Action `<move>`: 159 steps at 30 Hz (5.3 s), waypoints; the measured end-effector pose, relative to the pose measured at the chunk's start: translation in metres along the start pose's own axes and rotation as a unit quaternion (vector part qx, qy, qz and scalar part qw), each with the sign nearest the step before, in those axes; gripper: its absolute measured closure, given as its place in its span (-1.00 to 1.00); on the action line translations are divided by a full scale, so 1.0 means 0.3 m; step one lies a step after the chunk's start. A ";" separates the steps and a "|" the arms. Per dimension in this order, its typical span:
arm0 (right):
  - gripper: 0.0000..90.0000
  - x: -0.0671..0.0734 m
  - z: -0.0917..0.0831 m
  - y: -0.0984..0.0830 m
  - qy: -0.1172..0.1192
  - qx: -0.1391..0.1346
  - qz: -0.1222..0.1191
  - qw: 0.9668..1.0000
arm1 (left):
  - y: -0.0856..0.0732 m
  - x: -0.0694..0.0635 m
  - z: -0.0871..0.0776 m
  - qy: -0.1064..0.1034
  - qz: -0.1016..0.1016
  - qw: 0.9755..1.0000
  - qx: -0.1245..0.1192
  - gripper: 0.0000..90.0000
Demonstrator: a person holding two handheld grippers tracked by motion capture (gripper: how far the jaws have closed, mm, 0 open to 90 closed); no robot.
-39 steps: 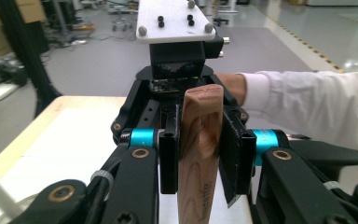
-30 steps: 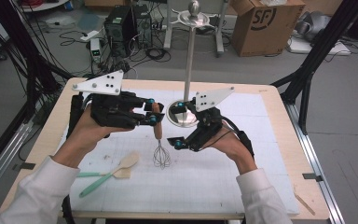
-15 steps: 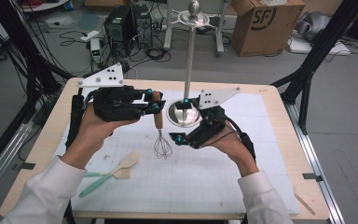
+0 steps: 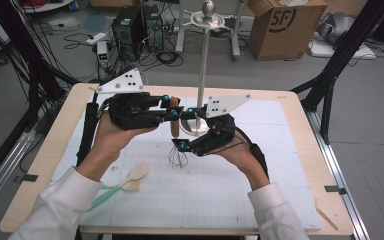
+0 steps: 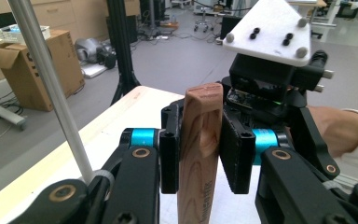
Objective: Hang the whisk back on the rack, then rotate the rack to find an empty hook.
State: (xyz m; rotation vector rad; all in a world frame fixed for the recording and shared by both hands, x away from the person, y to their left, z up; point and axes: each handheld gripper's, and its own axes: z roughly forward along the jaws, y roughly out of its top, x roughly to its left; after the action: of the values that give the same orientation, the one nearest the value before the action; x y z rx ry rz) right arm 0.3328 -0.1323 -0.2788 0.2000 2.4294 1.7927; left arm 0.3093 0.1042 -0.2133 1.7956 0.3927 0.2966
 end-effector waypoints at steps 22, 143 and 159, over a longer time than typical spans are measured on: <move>0.61 0.000 0.006 0.015 -0.041 0.002 0.011 0.999 | -0.006 0.005 0.011 0.012 -0.006 1.000 -0.001 0.58; -0.99 -0.451 -0.294 0.161 -0.126 0.053 0.086 0.987 | -0.670 0.122 -0.423 0.009 -0.028 0.999 0.021 -0.96; -0.79 -0.414 -0.428 0.207 -0.140 0.066 0.083 0.985 | -0.694 0.099 -0.413 0.001 -0.027 0.999 0.042 -0.96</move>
State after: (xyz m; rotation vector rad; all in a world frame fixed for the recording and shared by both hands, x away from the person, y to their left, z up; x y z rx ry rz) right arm 0.4355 -0.2567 -0.1799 0.6378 2.3875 1.5371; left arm 0.2641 0.2735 -0.3834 1.8634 0.4595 0.2481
